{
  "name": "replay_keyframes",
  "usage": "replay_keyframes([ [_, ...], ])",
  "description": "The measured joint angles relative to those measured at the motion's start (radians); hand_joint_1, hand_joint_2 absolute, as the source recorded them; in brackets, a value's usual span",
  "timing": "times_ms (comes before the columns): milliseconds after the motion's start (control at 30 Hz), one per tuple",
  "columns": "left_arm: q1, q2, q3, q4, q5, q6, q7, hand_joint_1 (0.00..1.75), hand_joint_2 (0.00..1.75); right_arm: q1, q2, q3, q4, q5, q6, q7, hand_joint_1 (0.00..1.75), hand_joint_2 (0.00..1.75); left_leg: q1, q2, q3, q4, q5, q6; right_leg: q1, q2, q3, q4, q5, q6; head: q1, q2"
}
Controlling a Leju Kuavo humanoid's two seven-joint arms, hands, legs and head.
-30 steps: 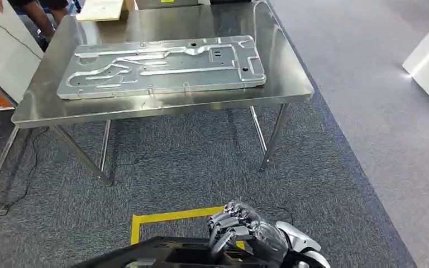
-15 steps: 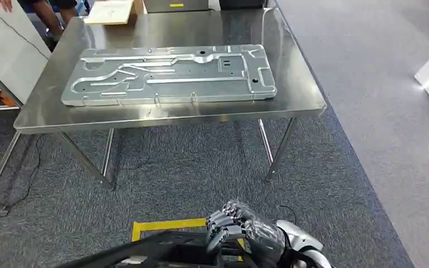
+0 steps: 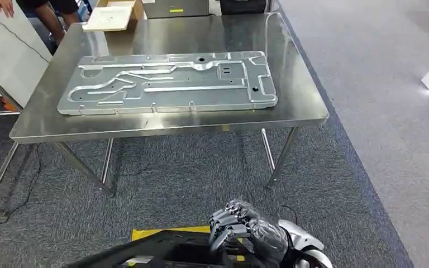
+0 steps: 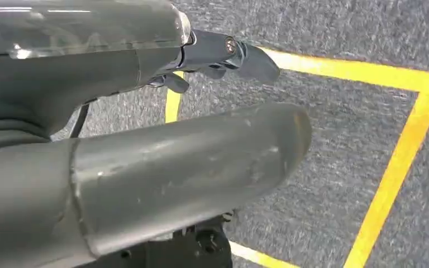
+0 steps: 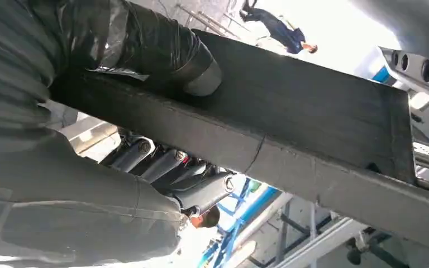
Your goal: Take the parts from the cabinet and place them on the table.
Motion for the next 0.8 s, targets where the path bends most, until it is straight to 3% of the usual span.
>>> replay_keyframes([
  [33,0.005,0.0,0.0,0.0,0.0,0.0,0.0,0.0,0.0,0.0,0.0,0.0,0.0,0.0,0.0,0.001,1.66,1.75,0.002,0.0,-0.001,-0.009,0.028,0.007,0.002,0.0,0.007,0.013,0.007,0.006,0.0,0.0],
  [67,0.008,0.0,0.0,0.0,0.0,0.0,0.0,0.0,0.0,0.0,0.0,0.0,0.0,-0.001,0.0,0.001,1.66,1.75,0.004,0.0,0.008,-0.01,0.03,0.012,0.004,0.0,0.012,0.015,0.01,0.011,0.0,0.0],
  [133,0.005,0.0,0.0,0.0,0.0,0.0,-0.001,0.0,0.0,-0.002,0.0,0.0,-0.001,-0.001,0.0,0.001,1.66,1.75,0.009,0.002,0.034,-0.02,0.032,0.021,-0.001,-0.006,0.003,0.048,-0.017,0.019,0.0,0.0],
  [167,0.002,0.0,0.0,0.0,0.0,0.0,-0.002,0.0,0.0,-0.004,0.0,0.0,-0.003,-0.001,0.0,0.001,1.66,1.75,0.009,0.002,0.036,-0.02,0.029,0.026,-0.001,-0.007,-0.029,0.102,-0.046,0.024,0.0,0.0],
  [233,0.003,0.0,0.0,0.0,0.0,0.0,-0.002,0.0,0.0,-0.003,0.0,0.0,-0.003,-0.001,0.0,0.001,1.66,1.75,0.008,0.002,0.039,-0.02,0.021,0.03,-0.003,-0.007,-0.121,0.244,-0.109,0.028,0.0,0.0],
  [267,0.004,0.0,0.0,0.0,0.0,0.0,-0.001,0.0,0.0,-0.002,0.0,0.0,-0.003,-0.001,0.0,0.001,1.66,1.75,0.007,0.002,0.042,-0.019,0.016,0.029,-0.004,-0.007,-0.159,0.292,-0.117,0.031,0.0,0.0],
  [300,0.006,-0.001,0.0,0.0,0.0,0.0,-0.001,0.0,0.0,-0.001,0.0,0.0,-0.003,-0.001,0.0,0.001,1.66,1.75,0.007,0.002,0.048,-0.019,0.011,0.028,-0.005,-0.008,-0.175,0.293,-0.097,0.033,0.0,0.0],
  [333,0.006,-0.002,0.0,0.0,0.0,0.0,-0.001,0.0,0.0,-0.001,0.0,0.0,-0.003,-0.001,0.0,0.001,1.66,1.75,0.008,0.001,0.057,-0.019,0.003,0.026,-0.005,-0.009,-0.169,0.255,-0.057,0.031,0.0,0.0],
  [400,0.005,-0.004,0.0,0.0,0.0,0.0,-0.001,0.0,0.0,-0.002,0.0,0.0,-0.003,-0.001,0.0,0.001,1.66,1.75,0.008,0.0,0.086,-0.02,-0.015,0.02,-0.005,-0.012,-0.107,0.083,0.069,0.023,0.0,0.0],
  [433,0.007,-0.005,0.0,0.0,0.0,0.0,-0.002,0.0,0.0,-0.002,0.0,0.0,-0.002,0.002,-0.001,0.001,1.66,1.75,0.009,-0.001,0.091,-0.022,-0.023,0.016,-0.001,-0.014,-0.089,0.038,0.086,0.013,0.0,0.0],
  [467,0.003,-0.005,0.0,0.0,0.001,0.0,-0.002,0.0,0.0,-0.003,0.0,0.0,-0.003,0.005,-0.002,0.0,1.66,1.75,0.005,-0.002,0.094,-0.021,-0.027,0.01,0.008,-0.017,-0.099,0.026,0.046,0.012,0.001,0.0],
  [500,0.002,-0.005,0.0,0.0,0.002,0.0,-0.002,0.0,0.0,-0.003,0.0,0.0,-0.005,0.008,-0.005,-0.002,1.66,1.75,0.005,-0.001,0.091,-0.025,-0.031,0.002,0.009,-0.015,-0.096,0.025,0.061,0.004,0.0,0.0],
  [533,0.004,-0.006,0.0,0.0,0.003,0.0,-0.003,0.0,0.0,-0.002,0.0,0.0,-0.008,0.014,-0.011,-0.003,1.66,1.75,0.005,0.0,0.107,-0.023,-0.03,-0.004,0.01,-0.013,-0.094,0.018,0.069,-0.003,0.0,0.0],
  [600,0.003,-0.007,0.0,0.0,0.004,0.0,-0.003,0.0,0.0,-0.003,0.0,-0.002,-0.019,0.02,-0.025,-0.007,1.66,1.75,0.004,0.0,0.108,-0.014,-0.029,-0.013,0.001,-0.011,-0.069,0.007,0.066,-0.017,-0.001,0.0],
  [633,0.002,-0.008,0.0,0.0,0.003,-0.001,-0.004,0.0,0.0,-0.005,-0.001,-0.004,-0.025,0.02,-0.028,-0.008,1.66,1.75,0.006,0.0,0.097,0.023,-0.033,-0.014,-0.001,-0.013,-0.052,-0.002,0.062,-0.023,0.0,0.0],
  [700,-0.001,-0.009,0.0,0.0,0.004,-0.001,-0.004,0.0,0.0,-0.009,0.0,-0.01,-0.031,0.019,-0.035,-0.008,1.66,1.75,0.006,0.001,0.016,0.156,-0.068,-0.022,-0.001,-0.015,-0.041,-0.006,0.053,-0.032,0.0,0.0],
  [733,-0.002,-0.009,0.0,0.0,0.004,-0.001,-0.004,0.0,0.0,-0.009,0.0,-0.011,-0.032,0.019,-0.035,-0.008,1.66,1.75,0.007,0.001,-0.033,0.227,-0.105,-0.028,-0.001,-0.014,-0.035,-0.006,0.046,-0.033,-0.001,0.0],
  [767,-0.001,-0.009,0.0,0.0,0.004,-0.001,-0.004,0.0,0.0,-0.008,0.0,-0.013,-0.032,0.019,-0.035,-0.008,1.66,1.75,0.007,0.001,-0.074,0.275,-0.136,-0.03,-0.001,-0.014,-0.029,-0.006,0.039,-0.034,0.0,0.0],
  [800,0.003,-0.009,0.0,0.0,0.004,-0.001,-0.003,0.0,0.0,-0.008,0.0,-0.013,-0.032,0.019,-0.035,-0.008,1.66,1.75,0.007,0.001,-0.096,0.285,-0.138,-0.031,-0.001,-0.011,-0.02,-0.006,0.032,-0.033,-0.001,0.0],
])
